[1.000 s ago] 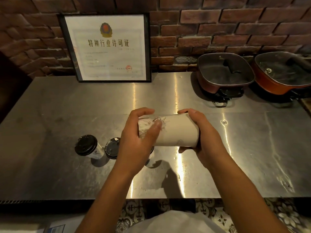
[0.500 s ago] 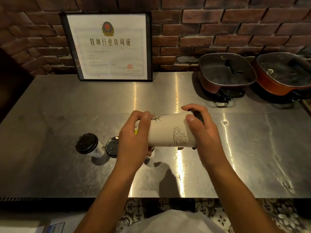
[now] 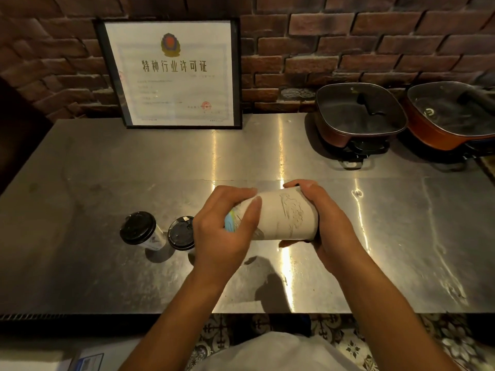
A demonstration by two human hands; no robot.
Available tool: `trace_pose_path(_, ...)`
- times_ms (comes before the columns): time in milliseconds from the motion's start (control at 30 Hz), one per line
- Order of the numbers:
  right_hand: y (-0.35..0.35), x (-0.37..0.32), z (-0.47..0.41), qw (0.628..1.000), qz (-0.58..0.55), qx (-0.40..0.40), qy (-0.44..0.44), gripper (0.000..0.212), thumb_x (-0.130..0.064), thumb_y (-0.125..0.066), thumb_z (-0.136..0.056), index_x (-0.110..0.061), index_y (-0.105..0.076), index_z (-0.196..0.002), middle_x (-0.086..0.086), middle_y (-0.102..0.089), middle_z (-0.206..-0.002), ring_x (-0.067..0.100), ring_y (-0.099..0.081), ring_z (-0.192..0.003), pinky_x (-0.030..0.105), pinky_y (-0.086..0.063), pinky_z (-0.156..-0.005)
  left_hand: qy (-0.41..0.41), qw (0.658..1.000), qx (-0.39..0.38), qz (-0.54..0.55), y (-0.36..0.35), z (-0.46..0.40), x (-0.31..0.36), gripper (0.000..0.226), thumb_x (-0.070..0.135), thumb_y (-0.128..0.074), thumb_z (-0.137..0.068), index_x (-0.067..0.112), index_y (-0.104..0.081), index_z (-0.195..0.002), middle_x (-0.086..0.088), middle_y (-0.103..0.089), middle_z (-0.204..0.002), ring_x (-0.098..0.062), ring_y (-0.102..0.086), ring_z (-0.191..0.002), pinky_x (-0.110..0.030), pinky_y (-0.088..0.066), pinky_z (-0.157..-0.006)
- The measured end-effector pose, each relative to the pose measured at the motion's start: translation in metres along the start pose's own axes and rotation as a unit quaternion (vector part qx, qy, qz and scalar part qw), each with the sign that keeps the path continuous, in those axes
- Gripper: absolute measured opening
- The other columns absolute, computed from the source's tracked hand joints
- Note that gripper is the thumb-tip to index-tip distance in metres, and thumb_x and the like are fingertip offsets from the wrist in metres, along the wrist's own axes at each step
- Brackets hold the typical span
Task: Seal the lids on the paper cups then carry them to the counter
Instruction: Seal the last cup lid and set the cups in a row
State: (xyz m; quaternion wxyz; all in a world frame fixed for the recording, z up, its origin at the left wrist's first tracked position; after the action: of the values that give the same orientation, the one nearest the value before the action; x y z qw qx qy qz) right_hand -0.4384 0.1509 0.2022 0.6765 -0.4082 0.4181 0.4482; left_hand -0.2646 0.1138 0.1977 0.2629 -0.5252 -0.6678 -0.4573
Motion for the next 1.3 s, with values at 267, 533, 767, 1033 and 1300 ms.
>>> trace_pose_path(267,-0.001,0.004,-0.003,0.989,0.095,0.016,0.110,0.042,-0.054,-0.054,-0.083,-0.032,-0.061,-0.118,-0.007,-0.065,-0.113,0.021,-0.068,-0.099,0.023,-0.055,-0.058,0.276,0.946,-0.049,0.163,-0.002,-0.007,-0.001,0.012,0.042,-0.061,-0.097,0.031,-0.065,-0.099,0.009,-0.068,-0.095,-0.009,-0.069,-0.086,-0.024,-0.053,-0.059)
trace_pose_path(533,0.004,0.006,-0.003,0.989,-0.093,0.000,-0.116,0.039,-0.049,-0.056,-0.096,-0.016,-0.069,-0.112,0.013,-0.076,-0.100,0.034,-0.075,-0.086,0.034,-0.056,-0.052,-0.042,0.996,-0.084,0.001,-0.002,0.004,-0.001,0.032,0.040,-0.068,-0.089,0.043,-0.054,-0.118,0.020,-0.052,-0.120,-0.008,-0.059,-0.113,-0.024,-0.058,-0.081)
trace_pose_path(767,0.000,0.021,0.006,0.973,0.080,0.055,0.210,0.036,-0.052,-0.055,-0.084,-0.039,-0.060,-0.118,-0.012,-0.064,-0.114,0.018,-0.066,-0.106,0.025,-0.056,-0.066,0.293,0.943,0.024,0.155,-0.011,-0.001,-0.002,0.021,0.029,-0.058,-0.101,0.029,-0.067,-0.082,0.014,-0.071,-0.083,-0.013,-0.071,-0.079,-0.027,-0.052,-0.048)
trace_pose_path(1033,0.004,0.024,0.005,0.961,0.145,0.039,0.233,0.044,-0.049,-0.057,-0.084,-0.032,-0.056,-0.125,-0.005,-0.062,-0.119,0.019,-0.064,-0.108,0.027,-0.057,-0.073,0.362,0.911,-0.016,0.195,-0.013,-0.005,-0.010,0.026,0.029,-0.053,-0.103,0.016,-0.067,-0.086,0.002,-0.073,-0.082,-0.014,-0.069,-0.070,-0.025,-0.048,-0.050)
trace_pose_path(1300,0.011,0.017,0.000,0.994,-0.107,-0.036,0.003,0.054,-0.055,-0.048,-0.088,-0.021,-0.065,-0.127,0.006,-0.072,-0.121,0.031,-0.072,-0.107,0.042,-0.061,-0.061,0.322,0.918,0.021,0.230,-0.013,0.004,-0.012,0.013,0.028,-0.056,-0.101,0.021,-0.066,-0.101,-0.001,-0.067,-0.095,-0.012,-0.070,-0.077,-0.034,-0.058,-0.053)
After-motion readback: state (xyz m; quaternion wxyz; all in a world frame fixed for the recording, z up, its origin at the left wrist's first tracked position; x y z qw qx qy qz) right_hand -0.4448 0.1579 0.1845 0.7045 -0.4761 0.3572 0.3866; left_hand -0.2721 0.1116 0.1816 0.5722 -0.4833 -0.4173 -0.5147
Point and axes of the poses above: each hand's wrist, its own z-axis away from the middle knuckle, its own y-axis out of the back of the hand, x = y × z, the point moved 2 cm from there along -z, towards the middle knuckle
